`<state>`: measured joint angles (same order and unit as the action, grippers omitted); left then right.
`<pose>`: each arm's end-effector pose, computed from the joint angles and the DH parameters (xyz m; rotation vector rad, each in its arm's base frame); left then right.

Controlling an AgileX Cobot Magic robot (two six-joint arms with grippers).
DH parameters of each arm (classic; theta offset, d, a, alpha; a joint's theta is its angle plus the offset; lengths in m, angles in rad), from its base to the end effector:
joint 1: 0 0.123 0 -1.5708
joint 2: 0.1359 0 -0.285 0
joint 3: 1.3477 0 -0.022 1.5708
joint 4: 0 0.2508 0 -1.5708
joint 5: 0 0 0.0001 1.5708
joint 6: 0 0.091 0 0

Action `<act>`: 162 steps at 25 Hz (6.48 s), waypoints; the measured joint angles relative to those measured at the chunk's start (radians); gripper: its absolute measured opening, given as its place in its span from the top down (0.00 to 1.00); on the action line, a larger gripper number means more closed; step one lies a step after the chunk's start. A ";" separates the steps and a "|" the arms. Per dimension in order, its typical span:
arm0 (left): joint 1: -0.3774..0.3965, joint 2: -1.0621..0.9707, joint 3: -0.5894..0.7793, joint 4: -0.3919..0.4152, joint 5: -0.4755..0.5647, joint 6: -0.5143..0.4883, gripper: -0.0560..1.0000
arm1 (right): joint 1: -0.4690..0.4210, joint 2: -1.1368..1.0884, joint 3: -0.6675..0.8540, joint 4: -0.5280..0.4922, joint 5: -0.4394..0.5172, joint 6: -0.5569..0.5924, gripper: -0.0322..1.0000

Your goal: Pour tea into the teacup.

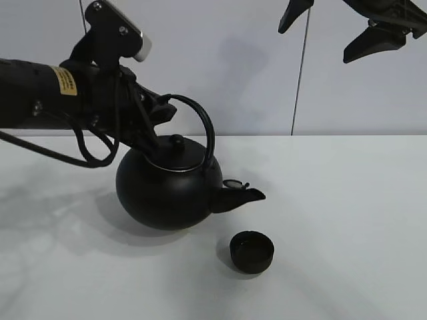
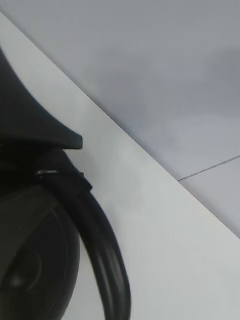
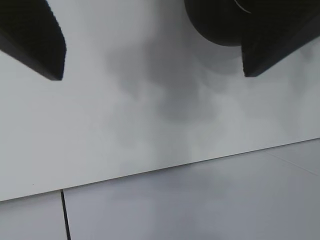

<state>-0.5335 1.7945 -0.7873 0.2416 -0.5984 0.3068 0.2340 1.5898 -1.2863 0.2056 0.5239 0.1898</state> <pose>0.2993 -0.1910 0.1738 1.0261 1.6057 -0.1463 0.3490 0.0928 0.3117 0.1036 2.3326 0.4233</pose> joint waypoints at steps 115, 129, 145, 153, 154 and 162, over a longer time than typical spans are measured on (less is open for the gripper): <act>0.000 -0.100 0.546 -0.242 -0.556 -0.245 0.57 | 0.000 0.000 0.000 0.000 0.000 0.000 0.33; 0.000 -0.274 0.555 -0.197 -0.445 -0.288 0.35 | 0.000 0.000 0.000 0.000 0.000 0.000 0.33; 0.011 -0.553 -0.300 -0.228 1.224 -0.422 0.30 | 0.000 0.000 0.000 0.000 -0.018 0.000 0.33; 0.069 -0.299 -0.642 -0.428 1.605 -0.355 0.30 | 0.000 0.000 0.000 0.000 -0.019 0.000 0.33; 0.070 -0.263 -0.674 -0.445 1.628 -0.354 0.30 | 0.000 0.000 0.000 0.000 -0.019 0.000 0.33; 0.070 -0.069 -0.819 -0.500 1.727 -0.354 0.30 | 0.000 0.000 0.000 0.058 -0.019 0.000 0.33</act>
<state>-0.4636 1.7250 -1.6066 -0.2579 1.1286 -0.0469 0.2340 1.5898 -1.2863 0.2639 0.5044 0.1898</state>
